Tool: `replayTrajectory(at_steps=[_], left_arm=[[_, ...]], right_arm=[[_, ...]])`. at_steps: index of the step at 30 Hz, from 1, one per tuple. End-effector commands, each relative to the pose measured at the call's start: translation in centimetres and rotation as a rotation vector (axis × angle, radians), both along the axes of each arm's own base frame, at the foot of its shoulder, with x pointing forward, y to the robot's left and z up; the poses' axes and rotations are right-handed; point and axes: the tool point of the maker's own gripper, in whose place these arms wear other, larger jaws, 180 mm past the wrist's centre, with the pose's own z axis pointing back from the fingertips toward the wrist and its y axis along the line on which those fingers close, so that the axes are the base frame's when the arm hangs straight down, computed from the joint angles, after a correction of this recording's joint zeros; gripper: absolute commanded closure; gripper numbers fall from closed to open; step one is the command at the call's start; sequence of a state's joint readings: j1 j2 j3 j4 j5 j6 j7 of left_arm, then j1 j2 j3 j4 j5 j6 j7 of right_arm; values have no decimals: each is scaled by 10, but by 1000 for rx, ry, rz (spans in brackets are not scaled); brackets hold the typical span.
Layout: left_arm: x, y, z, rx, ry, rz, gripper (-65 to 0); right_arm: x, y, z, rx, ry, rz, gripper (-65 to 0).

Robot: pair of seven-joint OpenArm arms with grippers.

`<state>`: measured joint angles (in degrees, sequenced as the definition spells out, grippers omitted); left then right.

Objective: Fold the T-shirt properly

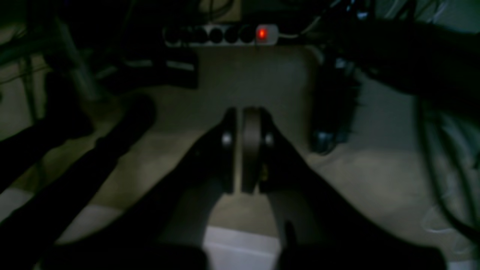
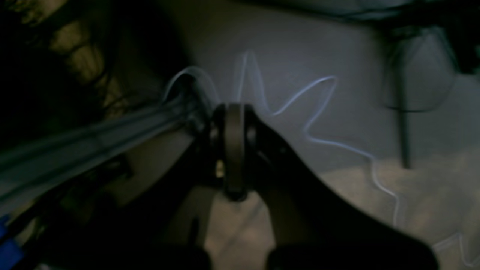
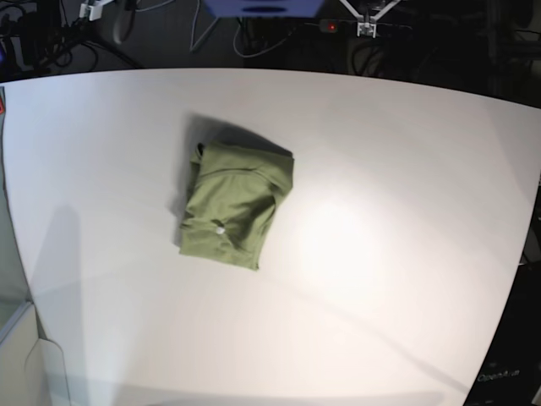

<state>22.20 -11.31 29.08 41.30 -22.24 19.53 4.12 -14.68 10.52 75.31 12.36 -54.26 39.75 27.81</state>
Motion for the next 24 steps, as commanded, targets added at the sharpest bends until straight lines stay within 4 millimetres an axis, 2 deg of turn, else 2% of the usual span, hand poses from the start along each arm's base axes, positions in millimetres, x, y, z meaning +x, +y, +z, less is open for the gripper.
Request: replayTrajectory(at_steps=[1,3,8,10,11,14,19,21,24], left_arm=[[-3,2,-4,18,-1,-16,-23],[-8,1,-12,41,-3,-28,-23],[-5,8,-20,111,-69,-80,-23],[7,11,-18,129,-137,-115,-23],[12,11,-17,123,-161,-123,-23],[23,-2,-21,-3,-198,-50,-23],[44,-11,-26,-288,-194,287,-23],[53,-16,-25,-351,-192,310,-23],[56,-18,-25,-358,-187,291,-23]], right_arm=[[2,-2,1,11,-6,21,-1],[8,21,-4,76,0,80,-4],[4,24,-22,-105,100,276,-7],[14,18,-26,-195,111,336,-7],[16,22,-28,-220,114,355,-7],[28,32,-34,-289,130,416,-9],[45,45,-41,-354,176,459,-9],[52,48,-42,-358,168,455,-13],[64,57,-43,-339,147,449,-58]])
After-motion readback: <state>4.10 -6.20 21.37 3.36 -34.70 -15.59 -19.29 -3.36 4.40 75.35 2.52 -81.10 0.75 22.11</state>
